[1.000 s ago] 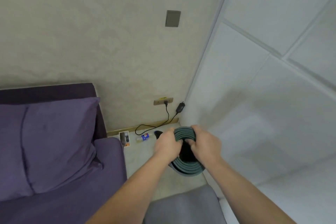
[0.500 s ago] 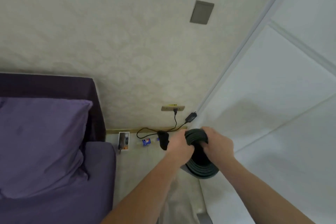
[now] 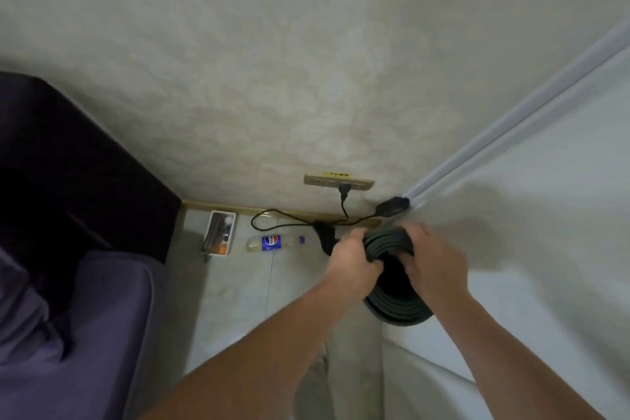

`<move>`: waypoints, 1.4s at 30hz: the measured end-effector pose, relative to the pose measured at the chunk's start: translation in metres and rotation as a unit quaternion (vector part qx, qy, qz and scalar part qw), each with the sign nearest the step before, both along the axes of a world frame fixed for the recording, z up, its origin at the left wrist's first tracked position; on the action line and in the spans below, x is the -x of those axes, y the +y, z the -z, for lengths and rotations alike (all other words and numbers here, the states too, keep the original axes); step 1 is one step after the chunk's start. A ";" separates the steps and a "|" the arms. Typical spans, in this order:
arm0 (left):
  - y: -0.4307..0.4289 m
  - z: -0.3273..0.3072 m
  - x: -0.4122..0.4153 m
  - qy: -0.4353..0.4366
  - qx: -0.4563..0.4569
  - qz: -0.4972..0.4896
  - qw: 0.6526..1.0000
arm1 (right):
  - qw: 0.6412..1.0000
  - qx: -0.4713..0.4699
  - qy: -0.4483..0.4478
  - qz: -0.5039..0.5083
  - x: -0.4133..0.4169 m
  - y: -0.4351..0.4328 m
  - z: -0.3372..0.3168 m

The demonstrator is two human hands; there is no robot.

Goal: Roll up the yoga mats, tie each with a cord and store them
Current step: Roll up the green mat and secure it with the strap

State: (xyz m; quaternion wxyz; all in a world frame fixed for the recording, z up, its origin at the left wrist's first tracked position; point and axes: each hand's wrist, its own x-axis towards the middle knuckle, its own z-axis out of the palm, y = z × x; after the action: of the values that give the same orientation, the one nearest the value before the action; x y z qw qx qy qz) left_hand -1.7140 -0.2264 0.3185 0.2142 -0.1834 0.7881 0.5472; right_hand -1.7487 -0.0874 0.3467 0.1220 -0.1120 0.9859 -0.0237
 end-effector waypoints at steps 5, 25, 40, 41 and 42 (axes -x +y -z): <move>0.024 0.060 0.051 -0.002 -0.004 -0.029 1.000 | 0.998 0.032 0.021 -0.042 0.059 0.023 0.066; 0.055 0.086 0.163 -0.056 -0.086 -0.074 0.992 | 0.997 0.016 -0.032 -0.070 0.101 0.070 0.100; 0.082 0.084 0.147 -0.004 -0.099 -0.091 0.991 | 0.995 -0.066 -0.014 -0.068 0.094 0.088 0.102; 0.080 0.083 0.147 -0.006 -0.095 -0.091 0.991 | 0.995 -0.073 -0.011 -0.070 0.095 0.085 0.102; 0.079 0.081 0.146 -0.008 -0.089 -0.092 0.992 | 0.995 -0.074 -0.005 -0.071 0.094 0.081 0.101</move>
State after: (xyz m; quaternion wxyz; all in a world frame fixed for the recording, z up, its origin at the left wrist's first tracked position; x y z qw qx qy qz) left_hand -1.8600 -0.1479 0.2377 0.1853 -0.2395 0.7142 0.6310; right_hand -1.8427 -0.0061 0.2452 0.1363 -0.1727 0.9738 0.0574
